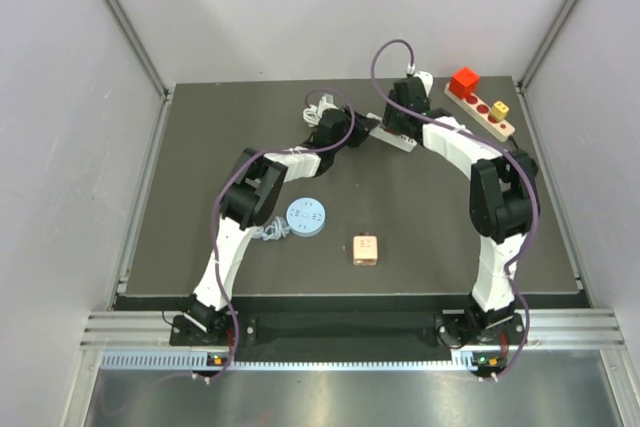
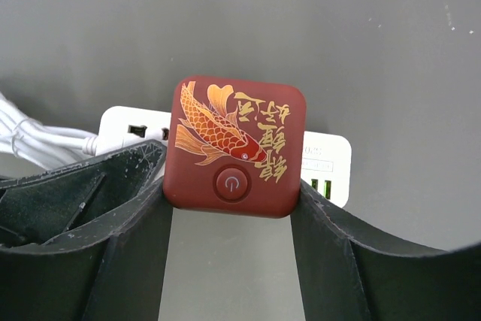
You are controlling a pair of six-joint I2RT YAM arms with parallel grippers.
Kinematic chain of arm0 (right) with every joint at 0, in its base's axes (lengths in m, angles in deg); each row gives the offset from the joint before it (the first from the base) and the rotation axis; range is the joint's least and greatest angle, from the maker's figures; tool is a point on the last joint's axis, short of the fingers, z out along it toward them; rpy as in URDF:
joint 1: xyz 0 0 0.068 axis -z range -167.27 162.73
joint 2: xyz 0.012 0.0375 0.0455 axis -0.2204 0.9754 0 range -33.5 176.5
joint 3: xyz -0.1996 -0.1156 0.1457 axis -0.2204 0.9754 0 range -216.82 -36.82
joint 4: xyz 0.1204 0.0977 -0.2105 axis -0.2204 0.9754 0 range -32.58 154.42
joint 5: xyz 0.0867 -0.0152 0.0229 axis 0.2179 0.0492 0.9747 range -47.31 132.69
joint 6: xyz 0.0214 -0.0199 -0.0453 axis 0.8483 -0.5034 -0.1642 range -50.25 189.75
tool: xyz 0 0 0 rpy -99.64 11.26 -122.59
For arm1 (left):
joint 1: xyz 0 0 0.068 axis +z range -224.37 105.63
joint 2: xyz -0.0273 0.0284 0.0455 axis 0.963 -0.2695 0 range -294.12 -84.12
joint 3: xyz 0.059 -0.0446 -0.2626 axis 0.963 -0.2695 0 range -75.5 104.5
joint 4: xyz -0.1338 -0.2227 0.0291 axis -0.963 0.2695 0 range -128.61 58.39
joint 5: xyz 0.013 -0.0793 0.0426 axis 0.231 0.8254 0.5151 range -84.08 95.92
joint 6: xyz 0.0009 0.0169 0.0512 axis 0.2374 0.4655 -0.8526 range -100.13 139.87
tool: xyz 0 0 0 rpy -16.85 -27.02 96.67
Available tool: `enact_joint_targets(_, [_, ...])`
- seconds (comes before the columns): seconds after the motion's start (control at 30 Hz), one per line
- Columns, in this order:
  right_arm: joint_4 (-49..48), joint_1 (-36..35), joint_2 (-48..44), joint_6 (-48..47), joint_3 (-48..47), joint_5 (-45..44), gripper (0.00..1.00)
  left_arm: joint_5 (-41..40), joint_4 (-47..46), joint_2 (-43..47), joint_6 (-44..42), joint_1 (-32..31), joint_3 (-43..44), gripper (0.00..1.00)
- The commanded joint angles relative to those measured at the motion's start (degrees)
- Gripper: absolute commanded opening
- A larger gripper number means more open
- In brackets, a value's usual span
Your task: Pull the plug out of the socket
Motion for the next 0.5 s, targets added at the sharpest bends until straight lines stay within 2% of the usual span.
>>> enact_joint_targets(0.0, [-2.9, -0.2, -2.7, -4.1, -6.6, -1.4, 0.0, -5.7, 8.3, 0.0, -9.3, 0.5, -3.8, 0.0])
enact_joint_targets(0.03, [-2.8, 0.2, -2.9, -3.1, -6.4, -0.3, 0.0, -4.7, 7.2, -0.3, -8.9, 0.7, -3.9, 0.0])
enact_joint_targets(0.13, [-4.2, 4.3, -4.4, 1.6, -4.8, 10.5, 0.0, -3.9, 7.2, -0.9, -9.3, 1.2, -3.0, 0.0])
enact_joint_targets(0.17, [-7.1, 5.5, -5.7, 5.4, -1.8, 15.9, 0.0, -3.4, 6.6, -0.9, -9.3, 1.4, -3.0, 0.0])
enact_joint_targets(0.23, [-10.4, 8.7, -7.6, 8.4, 2.7, 19.8, 0.0, -2.6, 5.2, -1.1, -8.8, 2.0, -3.4, 0.0])
enact_joint_targets(0.4, [-10.9, 8.8, -8.6, 4.9, 5.5, 18.2, 0.0, 0.0, 5.0, -1.9, -8.5, 2.8, -2.1, 0.0])
enact_joint_targets(0.47, [-12.7, 7.6, -10.1, 1.6, 6.9, 14.0, 0.0, 0.4, 5.1, -2.3, -8.3, 3.1, -1.7, 0.0])
